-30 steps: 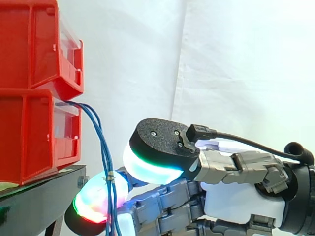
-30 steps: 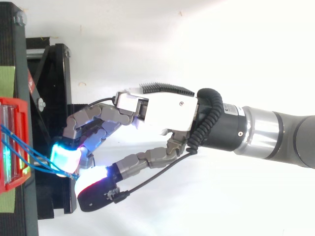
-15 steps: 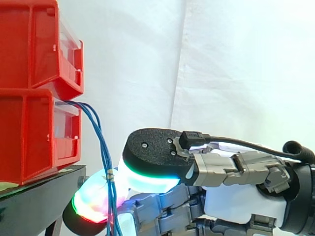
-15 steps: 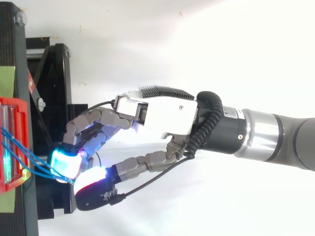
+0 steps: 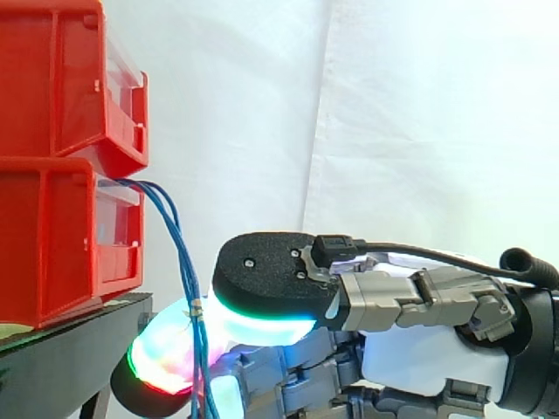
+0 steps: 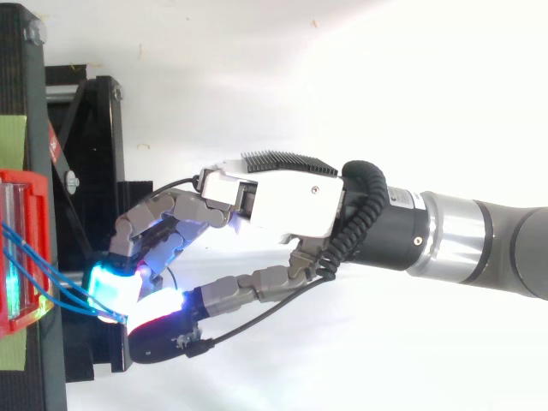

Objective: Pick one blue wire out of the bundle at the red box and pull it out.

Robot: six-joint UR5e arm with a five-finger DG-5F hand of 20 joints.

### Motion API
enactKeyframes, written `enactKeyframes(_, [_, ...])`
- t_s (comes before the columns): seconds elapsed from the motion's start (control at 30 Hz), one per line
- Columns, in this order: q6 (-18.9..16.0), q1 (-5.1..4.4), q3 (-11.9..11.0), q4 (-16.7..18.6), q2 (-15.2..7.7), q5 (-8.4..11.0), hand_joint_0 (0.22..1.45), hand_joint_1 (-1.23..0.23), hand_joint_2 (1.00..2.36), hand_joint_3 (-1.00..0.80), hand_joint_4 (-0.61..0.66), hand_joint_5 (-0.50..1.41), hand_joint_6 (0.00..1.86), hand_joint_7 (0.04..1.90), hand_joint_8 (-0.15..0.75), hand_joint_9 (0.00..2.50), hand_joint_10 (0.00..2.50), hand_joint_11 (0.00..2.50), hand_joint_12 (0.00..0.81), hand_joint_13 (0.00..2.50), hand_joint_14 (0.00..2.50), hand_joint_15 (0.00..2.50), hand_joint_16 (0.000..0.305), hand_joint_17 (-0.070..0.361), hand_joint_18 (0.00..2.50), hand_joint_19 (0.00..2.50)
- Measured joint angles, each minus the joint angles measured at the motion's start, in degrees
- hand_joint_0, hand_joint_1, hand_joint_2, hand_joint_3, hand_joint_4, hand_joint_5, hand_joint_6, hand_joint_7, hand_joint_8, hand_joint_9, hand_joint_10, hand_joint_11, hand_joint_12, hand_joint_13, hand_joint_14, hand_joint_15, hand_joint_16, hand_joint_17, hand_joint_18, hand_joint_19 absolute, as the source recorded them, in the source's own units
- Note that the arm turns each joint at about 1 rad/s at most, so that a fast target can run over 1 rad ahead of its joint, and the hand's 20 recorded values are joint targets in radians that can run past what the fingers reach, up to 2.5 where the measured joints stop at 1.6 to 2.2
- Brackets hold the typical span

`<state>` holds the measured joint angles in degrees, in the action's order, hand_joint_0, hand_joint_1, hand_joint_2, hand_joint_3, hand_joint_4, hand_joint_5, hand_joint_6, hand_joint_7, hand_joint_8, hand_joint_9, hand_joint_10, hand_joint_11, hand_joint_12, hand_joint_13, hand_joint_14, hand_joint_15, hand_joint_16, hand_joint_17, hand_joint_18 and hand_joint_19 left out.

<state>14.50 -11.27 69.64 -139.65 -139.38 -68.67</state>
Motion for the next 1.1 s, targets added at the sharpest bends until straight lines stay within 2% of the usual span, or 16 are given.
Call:
enactKeyframes(0.2, [-0.08, 0.0, -0.02, 0.0, 0.02, -0.05, 0.53, -0.74, 1.0, -0.5, 0.23, -0.2, 0.93, 0.79, 0.36, 0.9, 0.01, 0.76, 0.437, 0.88, 0.02, 0.57, 0.054, 0.122, 0.68, 0.51])
enactKeyframes(0.37, [-0.08, -0.01, -0.03, 0.05, 0.01, 0.01, 0.56, -0.77, 1.0, -0.5, 0.23, -0.18, 0.94, 0.84, 0.361, 0.95, 0.01, 0.79, 0.433, 0.9, 0.02, 0.57, 0.053, 0.119, 0.71, 0.5])
enactKeyframes(0.5, [-0.08, -0.03, -0.03, 0.06, 0.03, 0.01, 0.61, -0.78, 1.01, -0.42, 0.21, -0.17, 0.95, 0.86, 0.36, 1.0, 0.01, 0.85, 0.429, 0.92, 0.02, 0.57, 0.05, 0.113, 0.74, 0.5])
enactKeyframes(0.73, [-0.09, -0.06, -0.11, 0.06, 0.05, 0.14, 0.66, -0.81, 1.02, -0.28, 0.1, -0.17, 0.96, 0.98, 0.361, 1.01, 0.01, 0.86, 0.424, 0.94, 0.02, 0.58, 0.05, 0.113, 0.79, 0.49])
enactKeyframes(1.0, [-0.53, -0.1, -0.23, -0.02, 0.07, 0.01, 0.66, -0.81, 1.02, -0.28, 0.1, -0.17, 0.97, 0.94, 0.357, 1.0, 0.01, 0.85, 0.421, 0.95, 0.02, 0.59, 0.05, 0.113, 0.81, 0.51])
enactKeyframes(1.1, [-0.59, -0.14, -0.56, -0.09, 0.05, 0.02, 0.66, -0.81, 1.02, -0.26, 0.07, -0.17, 0.97, 0.98, 0.361, 1.0, 0.01, 0.86, 0.422, 0.95, 0.02, 0.58, 0.05, 0.112, 0.81, 0.51])
